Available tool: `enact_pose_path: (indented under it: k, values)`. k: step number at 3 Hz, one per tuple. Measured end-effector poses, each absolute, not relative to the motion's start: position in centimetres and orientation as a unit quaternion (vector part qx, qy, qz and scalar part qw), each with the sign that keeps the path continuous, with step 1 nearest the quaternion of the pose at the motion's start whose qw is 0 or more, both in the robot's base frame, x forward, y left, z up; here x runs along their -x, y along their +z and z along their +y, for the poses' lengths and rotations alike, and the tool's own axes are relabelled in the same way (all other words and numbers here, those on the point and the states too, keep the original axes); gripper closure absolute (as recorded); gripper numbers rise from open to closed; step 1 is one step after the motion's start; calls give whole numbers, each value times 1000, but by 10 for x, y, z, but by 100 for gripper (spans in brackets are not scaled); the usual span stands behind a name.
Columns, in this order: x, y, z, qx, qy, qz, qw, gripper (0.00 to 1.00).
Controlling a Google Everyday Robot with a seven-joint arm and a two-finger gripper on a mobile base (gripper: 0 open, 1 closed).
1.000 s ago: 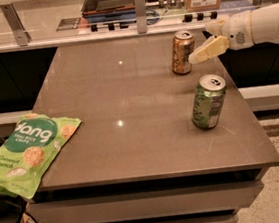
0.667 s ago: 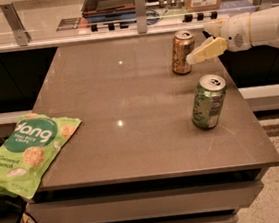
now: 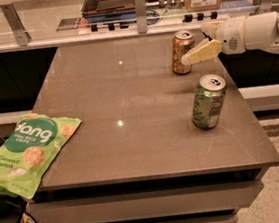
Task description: Move orange can near green rice chip bag
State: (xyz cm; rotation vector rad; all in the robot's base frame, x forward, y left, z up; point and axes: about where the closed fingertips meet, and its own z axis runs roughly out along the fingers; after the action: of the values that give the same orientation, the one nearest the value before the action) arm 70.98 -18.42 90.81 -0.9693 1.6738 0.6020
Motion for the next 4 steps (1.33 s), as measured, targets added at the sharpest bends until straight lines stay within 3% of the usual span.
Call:
enact_pose_path:
  k: [3,4]
  values:
    - [-726,889,-175,374,282,675,570,0]
    - [-727,888,-172,375,284,674,570,16]
